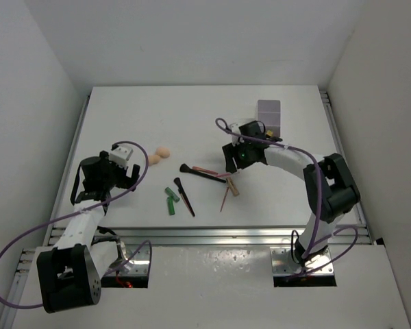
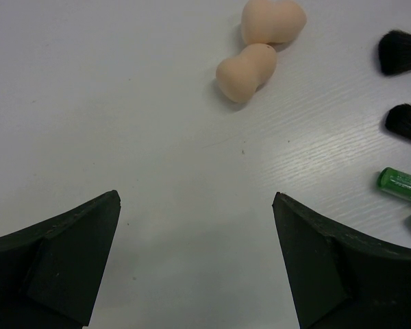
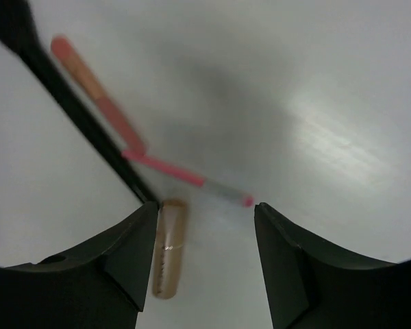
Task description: Organize the makeup
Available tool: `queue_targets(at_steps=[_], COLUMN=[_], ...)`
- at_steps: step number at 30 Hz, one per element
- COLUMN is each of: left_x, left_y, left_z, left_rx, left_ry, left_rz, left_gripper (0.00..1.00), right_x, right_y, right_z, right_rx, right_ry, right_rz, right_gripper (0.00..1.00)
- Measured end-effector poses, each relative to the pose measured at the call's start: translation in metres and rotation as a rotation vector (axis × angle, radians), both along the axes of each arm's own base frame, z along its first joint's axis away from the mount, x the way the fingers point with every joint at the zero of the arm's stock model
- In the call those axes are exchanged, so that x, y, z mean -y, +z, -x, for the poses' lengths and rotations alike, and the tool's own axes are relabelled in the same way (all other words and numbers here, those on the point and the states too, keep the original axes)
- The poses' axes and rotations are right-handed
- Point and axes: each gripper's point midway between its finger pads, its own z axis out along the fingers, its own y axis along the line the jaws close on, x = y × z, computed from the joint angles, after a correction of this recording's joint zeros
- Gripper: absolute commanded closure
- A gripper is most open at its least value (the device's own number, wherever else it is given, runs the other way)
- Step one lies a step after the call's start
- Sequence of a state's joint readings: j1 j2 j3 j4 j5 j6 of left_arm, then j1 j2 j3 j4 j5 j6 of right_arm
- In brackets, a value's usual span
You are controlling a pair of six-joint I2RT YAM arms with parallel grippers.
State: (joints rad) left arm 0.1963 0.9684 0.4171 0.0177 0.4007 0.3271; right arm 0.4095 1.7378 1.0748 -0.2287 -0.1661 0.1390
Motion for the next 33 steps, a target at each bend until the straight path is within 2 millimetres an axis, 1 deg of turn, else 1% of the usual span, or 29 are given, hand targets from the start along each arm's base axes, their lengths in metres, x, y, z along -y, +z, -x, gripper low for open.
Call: queue_targets(at_steps=[2,3,5,7,11,12,13,16,18,21,24,25,27,28,29,30,33], left_x=[0.0,0.0,0.001,0.001,0.001,0.001,0.001,0.002,0.002,0.002,0.002,0.002,0.002,0.002,0.002,0.002,0.002], left_y=[0.0,0.0,0.0,0.0,0.0,0.0,-0.001,-0.005,-0.007,-0.007,-0.006,-0.006,-0.004,-0.004,-0.004,-0.004,-0.004], left_z=[0.001,0.001,0.002,0.003,0.004,0.004,0.004,0.006,0.007,0.008,0.008,0.008,0.008,0.008,0.008,0.008,0.008], left_rx=[0.002,0.004,0.008,0.008,0.008,0.008,0.006,-0.003,-0.006,-0.005,-0.002,0.0,0.004,0.005,0.006,0.007,0.007], left_ry=[-0.001,-0.001,-0.001,-0.002,-0.002,-0.003,-0.003,-0.003,-0.003,-0.003,-0.003,-0.003,-0.002,-0.002,-0.002,-0.002,-0.002], left_rz=[0.0,0.0,-0.001,0.0,0.0,0.0,0.0,0.002,0.003,0.003,0.002,0.002,0.001,0.0,0.0,0.0,0.0], left_gripper=[0.0,0.0,0.0,0.0,0.0,0.0,0.0,0.0,0.0,0.0,0.0,0.0,0.0,0.0,0.0,0.0,0.0], right_x=[-0.009,-0.012,-0.015,-0.017,-0.012,-0.011,-0.01,-0.01,-0.008,-0.012,-0.01,-0.008,-0.004,-0.001,0.001,0.005,0.014], right_y=[-0.018,-0.022,-0.026,-0.028,-0.034,-0.035,-0.038,-0.048,-0.058,-0.059,-0.06,-0.061,-0.061,-0.062,-0.062,-0.062,-0.061], right_z=[0.026,0.035,0.047,0.052,0.061,0.063,0.064,0.068,0.072,0.067,0.065,0.063,0.061,0.06,0.059,0.057,0.056], right_rx=[-0.087,-0.116,-0.146,-0.158,-0.189,-0.198,-0.208,-0.242,-0.273,-0.266,-0.259,-0.257,-0.258,-0.26,-0.264,-0.265,-0.259], right_ry=[0.04,0.053,0.074,0.083,0.081,0.079,0.078,0.076,0.074,0.069,0.054,0.046,0.023,0.009,-0.005,-0.018,-0.034], right_rz=[0.017,0.025,0.036,0.039,0.059,0.065,0.069,0.076,0.086,0.074,0.084,0.09,0.094,0.094,0.089,0.088,0.091], right_gripper=[0.45,0.45,0.46,0.46,0.49,0.53,0.54,0.58,0.58,0.62,0.69,0.75,0.82,0.86,0.97,1.0,1.0])
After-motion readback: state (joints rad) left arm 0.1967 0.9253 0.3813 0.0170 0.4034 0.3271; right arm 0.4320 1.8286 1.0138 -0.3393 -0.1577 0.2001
